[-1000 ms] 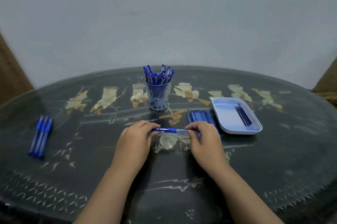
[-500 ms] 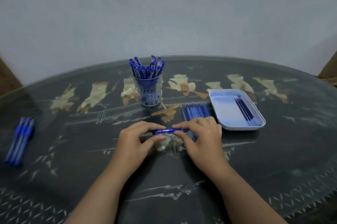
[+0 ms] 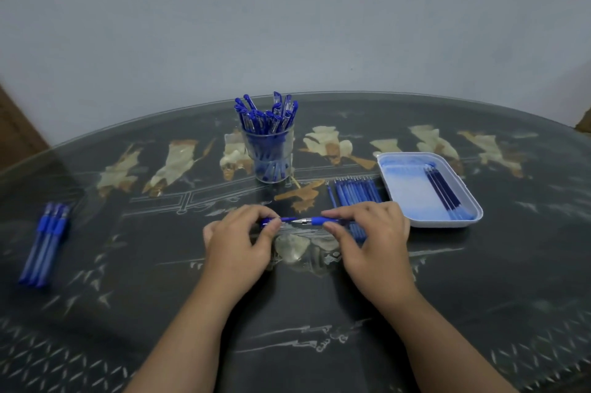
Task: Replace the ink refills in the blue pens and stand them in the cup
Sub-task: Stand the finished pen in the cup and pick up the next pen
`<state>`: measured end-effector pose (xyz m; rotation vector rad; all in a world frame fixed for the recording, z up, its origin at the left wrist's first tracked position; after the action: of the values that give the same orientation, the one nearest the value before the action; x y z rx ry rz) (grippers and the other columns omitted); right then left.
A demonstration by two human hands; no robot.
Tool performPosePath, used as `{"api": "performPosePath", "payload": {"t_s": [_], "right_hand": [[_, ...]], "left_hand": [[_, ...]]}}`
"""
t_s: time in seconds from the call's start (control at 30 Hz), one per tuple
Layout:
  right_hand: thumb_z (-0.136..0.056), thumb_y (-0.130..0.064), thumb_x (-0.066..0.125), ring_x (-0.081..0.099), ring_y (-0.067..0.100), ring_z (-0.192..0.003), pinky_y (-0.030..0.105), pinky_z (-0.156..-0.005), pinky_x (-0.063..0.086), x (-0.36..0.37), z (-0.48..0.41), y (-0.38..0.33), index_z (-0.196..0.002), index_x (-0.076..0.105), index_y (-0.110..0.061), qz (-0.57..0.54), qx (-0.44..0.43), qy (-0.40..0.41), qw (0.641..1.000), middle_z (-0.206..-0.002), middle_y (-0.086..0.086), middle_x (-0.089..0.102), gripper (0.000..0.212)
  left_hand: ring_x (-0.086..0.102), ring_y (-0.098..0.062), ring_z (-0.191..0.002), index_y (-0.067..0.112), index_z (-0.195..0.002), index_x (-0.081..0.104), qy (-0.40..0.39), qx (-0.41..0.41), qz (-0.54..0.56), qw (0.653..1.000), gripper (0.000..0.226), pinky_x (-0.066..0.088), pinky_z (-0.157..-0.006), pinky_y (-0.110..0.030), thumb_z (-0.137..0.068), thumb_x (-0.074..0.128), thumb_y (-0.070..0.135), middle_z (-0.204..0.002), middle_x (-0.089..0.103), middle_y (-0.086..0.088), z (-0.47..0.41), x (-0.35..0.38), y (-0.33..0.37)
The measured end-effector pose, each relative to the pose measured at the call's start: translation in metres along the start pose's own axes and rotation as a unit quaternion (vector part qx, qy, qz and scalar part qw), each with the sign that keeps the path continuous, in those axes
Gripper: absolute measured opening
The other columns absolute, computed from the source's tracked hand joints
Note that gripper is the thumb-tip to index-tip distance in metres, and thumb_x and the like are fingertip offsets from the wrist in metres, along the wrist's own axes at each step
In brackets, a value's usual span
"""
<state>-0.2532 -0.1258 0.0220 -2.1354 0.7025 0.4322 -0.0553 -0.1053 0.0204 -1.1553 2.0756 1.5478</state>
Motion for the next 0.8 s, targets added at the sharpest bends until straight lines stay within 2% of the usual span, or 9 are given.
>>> {"api": "performPosePath", "payload": {"t_s": [0.07, 0.13, 0.4, 0.47, 0.53, 0.6, 0.7, 0.8], "right_hand": [[-0.085, -0.051, 0.054, 0.041, 0.006, -0.091, 0.028, -0.084, 0.026, 0.0, 0.0, 0.0, -0.094, 0.07, -0.041, 0.005, -0.002, -0.001, 1.0, -0.084, -0.02, 0.058, 0.022], [-0.085, -0.051, 0.053, 0.04, 0.005, -0.092, 0.029, -0.085, 0.025, 0.0, 0.0, 0.0, -0.095, 0.069, -0.041, 0.015, -0.005, -0.002, 1.0, -0.085, -0.02, 0.057, 0.022], [-0.084, -0.053, 0.053, 0.039, 0.004, -0.093, 0.031, -0.086, 0.028, 0.002, 0.0, 0.002, -0.097, 0.069, -0.041, 0.026, 0.0, -0.007, 1.0, -0.087, -0.019, 0.054, 0.024], [-0.084, -0.054, 0.053, 0.039, 0.005, -0.093, 0.031, -0.086, 0.027, 0.003, 0.0, 0.001, -0.097, 0.069, -0.041, 0.026, -0.002, -0.01, 1.0, -0.087, -0.018, 0.054, 0.025], [-0.084, -0.054, 0.052, 0.039, 0.006, -0.093, 0.029, -0.085, 0.025, 0.003, -0.001, 0.0, -0.097, 0.069, -0.041, 0.023, -0.006, -0.014, 1.0, -0.086, -0.019, 0.054, 0.025], [-0.084, -0.053, 0.054, 0.041, 0.008, -0.092, 0.027, -0.084, 0.024, 0.004, 0.0, -0.003, -0.097, 0.069, -0.041, 0.019, -0.016, -0.018, 1.0, -0.086, -0.019, 0.055, 0.023], [-0.084, -0.051, 0.056, 0.042, 0.008, -0.091, 0.027, -0.083, 0.026, 0.005, 0.0, -0.006, -0.096, 0.069, -0.04, 0.019, -0.031, -0.023, 0.999, -0.087, -0.019, 0.057, 0.021], [-0.085, -0.05, 0.057, 0.043, 0.009, -0.091, 0.027, -0.082, 0.026, 0.005, 0.001, -0.006, -0.095, 0.069, -0.04, 0.009, -0.035, -0.022, 0.999, -0.087, -0.02, 0.058, 0.019]], "left_hand": [[0.05, 0.002, -0.1, 0.041, -0.086, 0.062, -0.021, -0.011, -0.051, 0.998, 0.009, 0.019, -0.088, -0.029, -0.09, 0.063, 0.033, -0.092, 0.059, 0.03, -0.001, 0.004, -0.002], [0.043, 0.005, -0.102, 0.043, -0.088, 0.063, -0.035, -0.008, -0.086, 0.996, 0.006, 0.014, -0.084, -0.026, -0.088, 0.064, 0.036, -0.095, 0.055, 0.032, -0.001, 0.006, -0.004], [0.042, 0.007, -0.108, 0.047, -0.094, 0.063, -0.043, -0.005, -0.072, 0.996, 0.018, 0.014, -0.084, -0.026, -0.079, 0.072, 0.042, -0.1, 0.055, 0.034, 0.0, 0.006, -0.004], [0.044, 0.008, -0.113, 0.049, -0.099, 0.063, -0.035, 0.022, -0.024, 0.999, 0.027, 0.019, -0.093, -0.03, -0.075, 0.073, 0.049, -0.104, 0.058, 0.034, 0.0, 0.005, 0.0], [0.051, 0.001, -0.115, 0.05, -0.104, 0.063, -0.039, 0.053, 0.05, 0.997, 0.034, 0.032, -0.103, -0.044, -0.071, 0.068, 0.056, -0.107, 0.062, 0.032, 0.0, 0.003, 0.006], [0.057, -0.004, -0.11, 0.047, -0.104, 0.064, -0.038, 0.079, 0.096, 0.991, 0.034, 0.041, -0.096, -0.054, -0.072, 0.065, 0.058, -0.104, 0.065, 0.029, 0.0, 0.002, 0.009], [0.061, -0.008, -0.098, 0.04, -0.097, 0.066, -0.022, 0.098, 0.117, 0.988, 0.025, 0.044, -0.089, -0.056, -0.076, 0.064, 0.053, -0.094, 0.067, 0.023, -0.001, 0.003, 0.01], [0.063, -0.009, -0.087, 0.032, -0.084, 0.065, -0.028, 0.125, 0.092, 0.988, 0.017, 0.045, -0.082, -0.057, -0.088, 0.056, 0.045, -0.084, 0.067, 0.017, -0.001, 0.008, 0.011]]}}
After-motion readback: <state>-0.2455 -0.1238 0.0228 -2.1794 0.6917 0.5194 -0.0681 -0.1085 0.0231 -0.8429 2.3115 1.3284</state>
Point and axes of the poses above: each hand's wrist, its own z-axis away from the middle knuckle, its own x-axis out of the palm, y = z × x, the point moved 7 cm from there along -z, towards the middle knuckle
